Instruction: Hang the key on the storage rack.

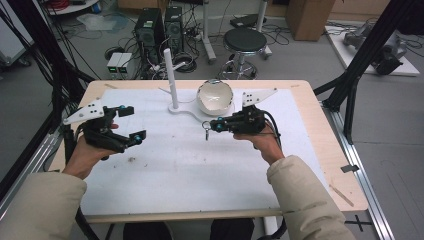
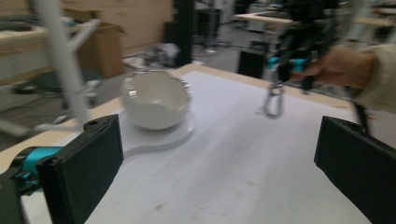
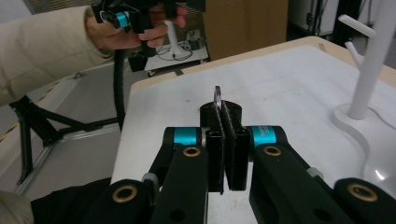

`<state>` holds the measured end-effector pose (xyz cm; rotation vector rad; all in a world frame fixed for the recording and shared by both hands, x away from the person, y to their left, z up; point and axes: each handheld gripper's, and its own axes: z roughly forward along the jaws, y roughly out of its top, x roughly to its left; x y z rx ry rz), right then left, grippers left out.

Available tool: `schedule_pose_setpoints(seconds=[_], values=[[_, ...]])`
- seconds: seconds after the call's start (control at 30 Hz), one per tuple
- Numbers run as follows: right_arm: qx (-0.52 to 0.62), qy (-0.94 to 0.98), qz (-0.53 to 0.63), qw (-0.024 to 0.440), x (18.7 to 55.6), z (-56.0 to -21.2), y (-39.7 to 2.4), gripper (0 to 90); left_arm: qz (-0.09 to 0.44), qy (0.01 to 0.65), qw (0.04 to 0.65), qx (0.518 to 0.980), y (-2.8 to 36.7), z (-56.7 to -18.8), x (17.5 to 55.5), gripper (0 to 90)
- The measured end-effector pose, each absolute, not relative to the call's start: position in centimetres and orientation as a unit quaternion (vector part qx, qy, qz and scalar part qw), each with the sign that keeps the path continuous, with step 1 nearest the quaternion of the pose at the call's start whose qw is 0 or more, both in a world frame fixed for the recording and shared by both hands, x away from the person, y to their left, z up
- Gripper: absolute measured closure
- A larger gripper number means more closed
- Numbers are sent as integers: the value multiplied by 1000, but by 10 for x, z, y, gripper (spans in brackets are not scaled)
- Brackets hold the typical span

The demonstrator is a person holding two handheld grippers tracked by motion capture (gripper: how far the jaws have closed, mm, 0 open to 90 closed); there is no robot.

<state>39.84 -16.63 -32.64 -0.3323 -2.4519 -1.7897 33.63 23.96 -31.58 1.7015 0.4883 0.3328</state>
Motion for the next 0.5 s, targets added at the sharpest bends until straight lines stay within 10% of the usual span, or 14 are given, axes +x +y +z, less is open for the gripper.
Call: schedule_pose_setpoints(seconds=[0.5], values=[[-51,-793,-604,58,384,-315,-144,889,77,144,615,771,183,-301,350,35]])
